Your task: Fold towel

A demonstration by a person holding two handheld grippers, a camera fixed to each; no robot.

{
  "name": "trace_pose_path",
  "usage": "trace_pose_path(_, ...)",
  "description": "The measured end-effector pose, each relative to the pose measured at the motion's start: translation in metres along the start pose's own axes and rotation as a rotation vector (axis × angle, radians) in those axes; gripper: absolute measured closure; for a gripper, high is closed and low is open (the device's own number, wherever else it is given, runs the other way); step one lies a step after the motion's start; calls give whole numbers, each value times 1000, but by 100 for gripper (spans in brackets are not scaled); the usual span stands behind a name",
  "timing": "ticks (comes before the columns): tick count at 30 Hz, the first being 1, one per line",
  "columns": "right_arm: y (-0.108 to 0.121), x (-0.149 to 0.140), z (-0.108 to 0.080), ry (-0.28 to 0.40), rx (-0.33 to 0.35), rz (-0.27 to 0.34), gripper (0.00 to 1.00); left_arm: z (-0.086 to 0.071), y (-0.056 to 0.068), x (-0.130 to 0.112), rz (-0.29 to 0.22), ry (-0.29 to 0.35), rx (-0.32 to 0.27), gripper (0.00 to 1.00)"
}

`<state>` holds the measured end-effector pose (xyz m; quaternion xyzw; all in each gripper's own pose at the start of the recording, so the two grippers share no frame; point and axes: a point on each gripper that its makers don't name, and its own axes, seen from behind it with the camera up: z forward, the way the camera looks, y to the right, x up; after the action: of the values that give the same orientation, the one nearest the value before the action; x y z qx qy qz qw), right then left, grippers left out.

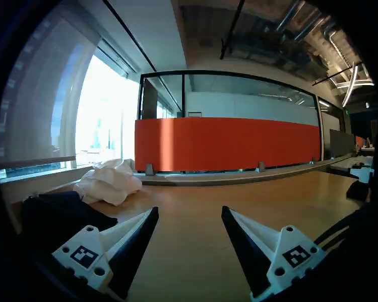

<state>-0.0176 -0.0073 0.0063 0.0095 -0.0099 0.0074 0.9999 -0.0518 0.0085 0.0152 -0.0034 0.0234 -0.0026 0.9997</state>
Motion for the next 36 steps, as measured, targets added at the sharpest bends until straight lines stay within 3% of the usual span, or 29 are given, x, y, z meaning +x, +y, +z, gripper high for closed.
trace_pose_path(36,1,0,-1,10,-18,-18,0,1,0,0,0,0,0,7)
